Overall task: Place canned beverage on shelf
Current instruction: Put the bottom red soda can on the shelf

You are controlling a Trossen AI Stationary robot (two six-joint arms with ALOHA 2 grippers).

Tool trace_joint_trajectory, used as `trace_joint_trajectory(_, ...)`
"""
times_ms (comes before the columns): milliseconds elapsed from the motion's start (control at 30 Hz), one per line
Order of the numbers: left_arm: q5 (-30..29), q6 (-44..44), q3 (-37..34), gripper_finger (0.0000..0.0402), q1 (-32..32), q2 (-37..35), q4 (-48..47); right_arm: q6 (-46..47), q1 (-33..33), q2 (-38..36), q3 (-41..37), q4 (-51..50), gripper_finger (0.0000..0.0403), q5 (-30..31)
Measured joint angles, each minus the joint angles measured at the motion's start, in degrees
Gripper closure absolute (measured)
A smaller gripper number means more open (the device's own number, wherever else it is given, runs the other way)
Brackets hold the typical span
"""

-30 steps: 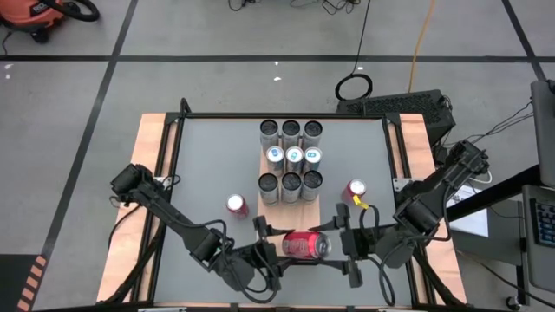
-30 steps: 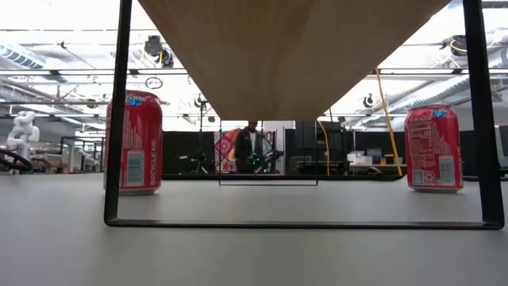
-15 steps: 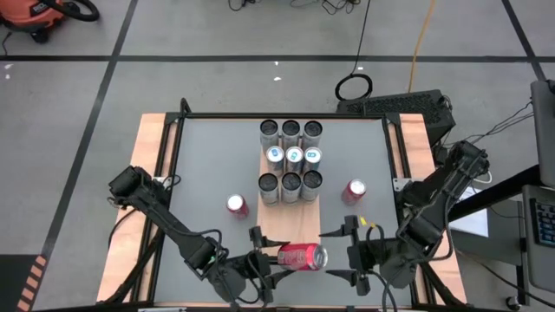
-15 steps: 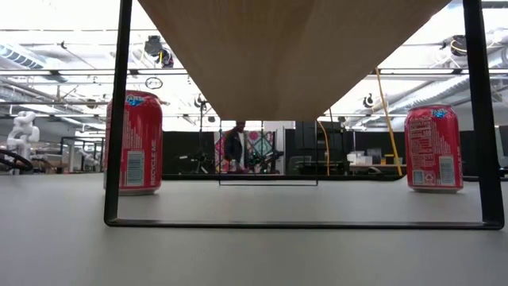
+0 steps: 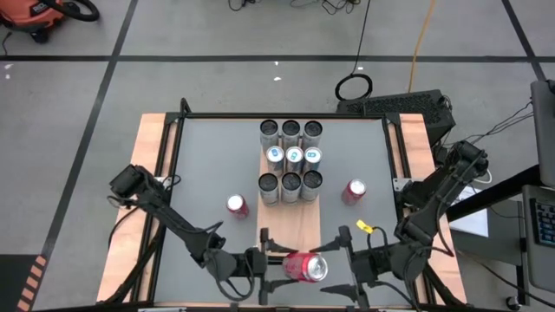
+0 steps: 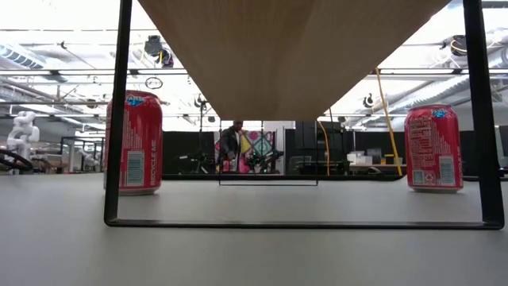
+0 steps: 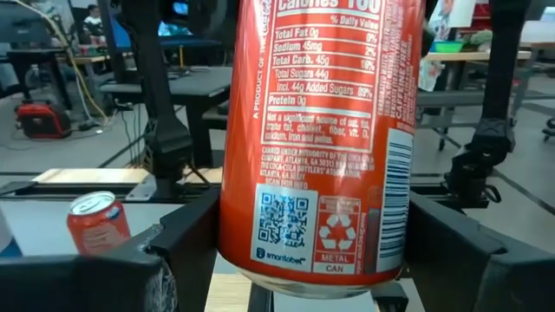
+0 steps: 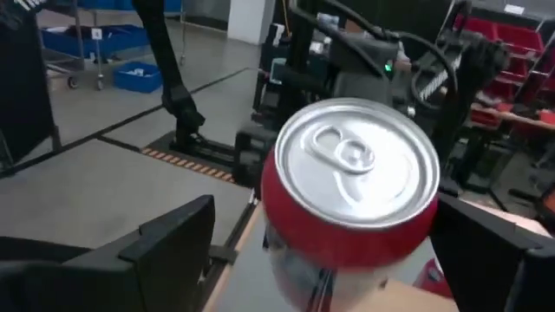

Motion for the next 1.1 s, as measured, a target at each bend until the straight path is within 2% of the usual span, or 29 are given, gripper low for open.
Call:
trace_joint_trajectory(300, 6.4, 0.9, -0.4, 0.0113, 2.8, 0.0, 1.6, -0.6, -2.4, 0.6, 0.0, 2.4, 0.0048, -1.3)
trace_joint_trajectory(467, 7.3, 2.2, -0.4, 0.0113, 3.4, 0.0, 1.5, -0.7, -3.0, 0.7, 0.0, 3.1, 0.0052, -1.2)
trace_joint_trajectory(867, 7.0, 3.6, -0.4, 0.011, 3.2, 0.0, 1.4, -0.2, -3.0, 0.7, 0.0, 2.8, 0.0163, -1.2)
trace_joint_trajectory(1000, 7.2, 3.7, -0.4, 0.0078, 3.1, 0.0, 0.9, 0.5, -3.0, 0.7, 0.0, 2.6, 0.0173, -1.2)
trace_joint_trajectory(1100, 7.7, 3.9, -0.3, 0.0031, 3.0, -0.2, 0.1, 3.6, -3.0, 0.7, 0.0, 1.5, 0.0165, -1.2)
